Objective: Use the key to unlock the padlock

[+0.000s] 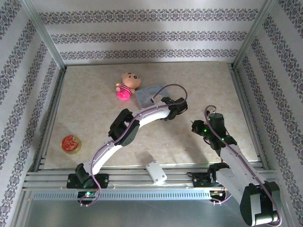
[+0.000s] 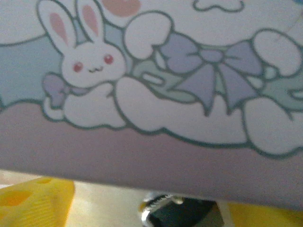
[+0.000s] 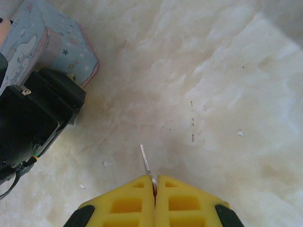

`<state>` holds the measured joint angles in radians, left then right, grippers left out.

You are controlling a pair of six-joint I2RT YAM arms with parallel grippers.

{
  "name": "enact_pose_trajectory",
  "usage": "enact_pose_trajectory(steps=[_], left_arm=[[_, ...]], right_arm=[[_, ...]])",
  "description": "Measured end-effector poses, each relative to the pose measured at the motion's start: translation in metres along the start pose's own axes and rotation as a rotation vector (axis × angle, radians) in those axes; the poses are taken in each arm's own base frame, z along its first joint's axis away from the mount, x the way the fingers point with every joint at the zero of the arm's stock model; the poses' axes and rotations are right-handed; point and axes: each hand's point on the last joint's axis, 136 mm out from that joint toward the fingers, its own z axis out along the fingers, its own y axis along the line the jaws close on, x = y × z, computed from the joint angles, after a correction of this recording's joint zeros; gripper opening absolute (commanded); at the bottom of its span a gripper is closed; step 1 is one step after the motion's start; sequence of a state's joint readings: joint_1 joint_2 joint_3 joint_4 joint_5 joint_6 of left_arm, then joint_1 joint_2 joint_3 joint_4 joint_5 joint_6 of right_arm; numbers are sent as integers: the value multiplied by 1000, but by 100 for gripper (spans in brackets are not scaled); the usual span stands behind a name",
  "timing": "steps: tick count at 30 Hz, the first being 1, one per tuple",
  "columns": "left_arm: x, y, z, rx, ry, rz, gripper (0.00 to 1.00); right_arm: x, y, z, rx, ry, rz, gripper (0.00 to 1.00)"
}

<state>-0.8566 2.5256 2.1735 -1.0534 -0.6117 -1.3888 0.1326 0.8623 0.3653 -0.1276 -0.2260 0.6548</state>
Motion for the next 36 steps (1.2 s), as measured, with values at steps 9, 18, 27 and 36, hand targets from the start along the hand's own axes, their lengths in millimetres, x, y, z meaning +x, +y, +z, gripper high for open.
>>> enact_pose_trajectory(steps=[9, 18, 27, 36], left_arm=[[2, 16, 5, -51, 8, 63, 64], [4, 12, 4, 15, 17, 157, 56], [2, 2, 5, 62, 43, 230, 56], [2, -6, 6, 99, 55, 238, 39]], right_arm=[[-4, 3, 0, -13, -17, -1, 0], [-6, 5, 0, -20, -25, 9, 0], [-7, 5, 0, -23, -28, 14, 0], [2, -2, 4, -13, -16, 18, 0]])
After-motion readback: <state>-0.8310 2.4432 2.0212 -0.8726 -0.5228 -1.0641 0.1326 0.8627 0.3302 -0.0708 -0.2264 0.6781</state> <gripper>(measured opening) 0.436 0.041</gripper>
